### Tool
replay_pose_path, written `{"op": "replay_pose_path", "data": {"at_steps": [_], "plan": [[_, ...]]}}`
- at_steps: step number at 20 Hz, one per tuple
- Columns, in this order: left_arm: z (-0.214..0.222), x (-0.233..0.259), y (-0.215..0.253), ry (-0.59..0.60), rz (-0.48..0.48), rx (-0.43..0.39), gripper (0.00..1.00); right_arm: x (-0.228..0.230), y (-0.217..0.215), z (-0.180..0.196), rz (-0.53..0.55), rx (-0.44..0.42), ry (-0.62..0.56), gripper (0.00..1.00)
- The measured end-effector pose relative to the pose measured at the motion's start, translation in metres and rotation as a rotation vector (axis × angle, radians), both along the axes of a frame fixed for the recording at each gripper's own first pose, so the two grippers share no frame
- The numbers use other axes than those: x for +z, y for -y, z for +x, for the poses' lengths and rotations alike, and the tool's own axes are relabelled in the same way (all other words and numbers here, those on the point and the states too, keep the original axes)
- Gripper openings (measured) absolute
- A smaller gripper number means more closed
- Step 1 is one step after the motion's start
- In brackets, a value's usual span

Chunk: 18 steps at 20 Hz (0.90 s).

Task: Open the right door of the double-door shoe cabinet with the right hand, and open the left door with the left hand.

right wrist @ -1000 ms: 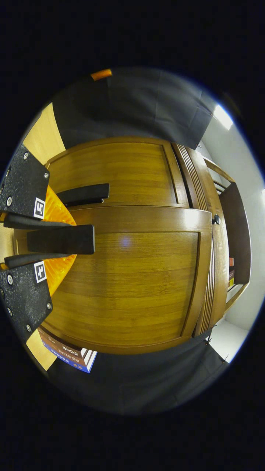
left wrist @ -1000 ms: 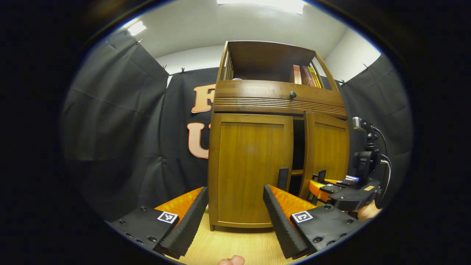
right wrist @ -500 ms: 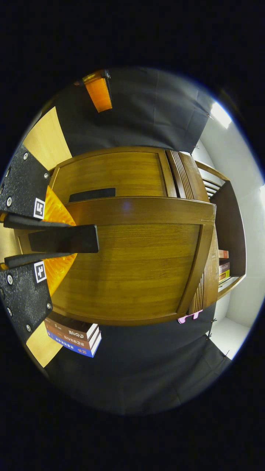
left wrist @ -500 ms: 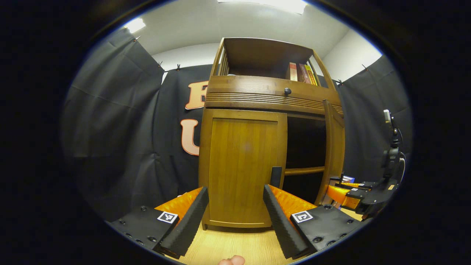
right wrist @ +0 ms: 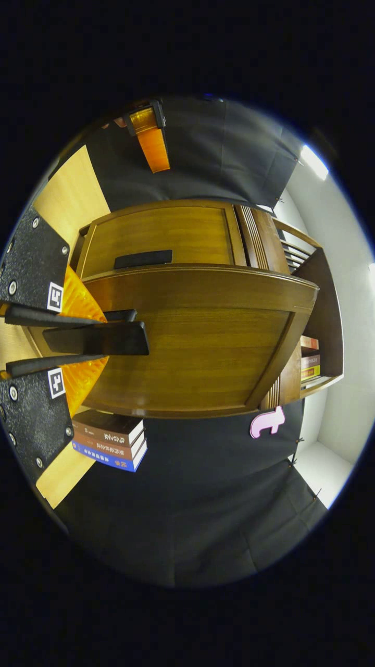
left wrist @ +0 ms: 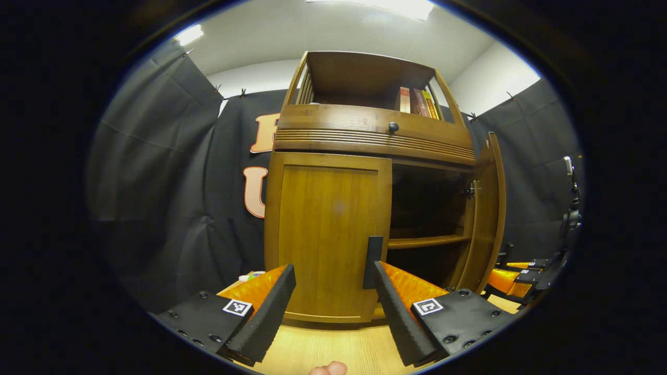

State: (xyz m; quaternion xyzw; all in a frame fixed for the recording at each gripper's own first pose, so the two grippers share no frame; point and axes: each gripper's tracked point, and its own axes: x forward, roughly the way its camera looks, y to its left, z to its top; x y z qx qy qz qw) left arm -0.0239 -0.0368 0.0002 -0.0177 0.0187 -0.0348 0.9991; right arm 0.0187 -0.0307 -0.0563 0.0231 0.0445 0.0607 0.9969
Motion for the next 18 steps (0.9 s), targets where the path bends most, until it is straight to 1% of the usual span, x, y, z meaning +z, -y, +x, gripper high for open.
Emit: {"op": "replay_pose_path", "data": {"at_steps": [1,2,4,5,6,7,8,9,11,12,13,14,15,16,17,18], "plan": [[0.000,-0.001,0.004,-0.002,-0.002,-0.009,0.95,0.001,0.005,-0.002,0.006,-0.011,-0.002,0.24],[0.000,0.000,0.008,-0.002,-0.003,-0.019,0.97,0.001,0.011,-0.005,0.013,-0.022,-0.007,0.14],[0.000,0.001,0.015,-0.003,-0.003,-0.033,0.95,0.000,0.019,-0.010,0.015,-0.041,-0.007,0.31],[0.000,0.002,0.019,-0.004,-0.003,-0.042,0.97,0.000,0.023,-0.011,0.005,-0.052,-0.004,0.20],[-0.001,0.002,0.024,-0.003,-0.002,-0.051,0.95,0.001,0.028,-0.012,-0.003,-0.063,-0.004,0.09],[-0.001,0.003,0.027,-0.001,0.001,-0.058,0.95,-0.001,0.032,-0.014,-0.005,-0.070,-0.005,0.17],[-0.002,0.003,0.030,0.000,0.005,-0.064,0.94,0.000,0.036,-0.016,-0.003,-0.074,-0.007,0.07],[-0.003,0.003,0.033,0.001,0.009,-0.068,0.94,0.000,0.040,-0.016,0.002,-0.081,-0.008,0.17],[-0.004,0.001,0.036,0.001,0.010,-0.073,0.95,0.000,0.051,-0.017,0.009,-0.097,-0.005,0.17],[-0.004,0.000,0.037,-0.001,0.007,-0.074,0.94,-0.001,0.056,-0.018,0.015,-0.109,-0.005,0.15],[-0.003,-0.002,0.039,-0.005,0.003,-0.076,0.96,0.000,0.060,-0.019,0.023,-0.123,-0.004,0.14],[-0.003,-0.003,0.041,-0.010,-0.001,-0.080,0.96,0.000,0.066,-0.020,0.026,-0.136,-0.004,0.13],[-0.004,-0.004,0.043,-0.013,-0.005,-0.083,0.96,-0.002,0.073,-0.020,0.026,-0.148,-0.002,0.23],[-0.004,-0.004,0.045,-0.013,-0.007,-0.086,0.95,-0.002,0.079,-0.020,0.022,-0.160,-0.003,0.23],[-0.004,-0.005,0.046,-0.013,-0.006,-0.088,0.95,-0.003,0.084,-0.020,0.011,-0.171,-0.004,0.11],[-0.004,-0.006,0.048,-0.013,-0.004,-0.089,0.96,-0.004,0.090,-0.021,-0.006,-0.182,-0.005,0.10]]}}
